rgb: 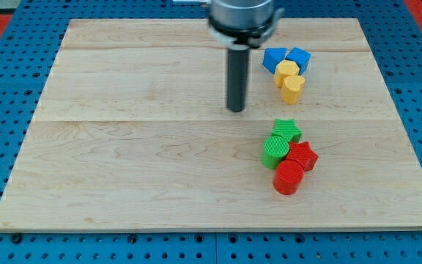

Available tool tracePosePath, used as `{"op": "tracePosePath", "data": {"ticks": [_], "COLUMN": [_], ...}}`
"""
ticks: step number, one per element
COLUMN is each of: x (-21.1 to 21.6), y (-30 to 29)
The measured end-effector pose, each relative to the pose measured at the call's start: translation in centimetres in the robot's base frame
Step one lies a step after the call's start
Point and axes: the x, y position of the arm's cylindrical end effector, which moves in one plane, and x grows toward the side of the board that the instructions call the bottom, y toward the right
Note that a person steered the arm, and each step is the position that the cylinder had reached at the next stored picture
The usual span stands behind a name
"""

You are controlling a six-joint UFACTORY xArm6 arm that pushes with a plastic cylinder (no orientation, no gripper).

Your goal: Move your arm to the green star

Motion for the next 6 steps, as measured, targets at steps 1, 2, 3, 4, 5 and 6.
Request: {"op": "tracePosePath", "data": {"ticks": [1, 2, 3, 4, 5, 6], "x": [-0.1, 2.2, 7.3, 8.6, 7.5, 7.0], "y": [5.5, 10.1, 12.0, 11.0, 10.9, 13.0]}}
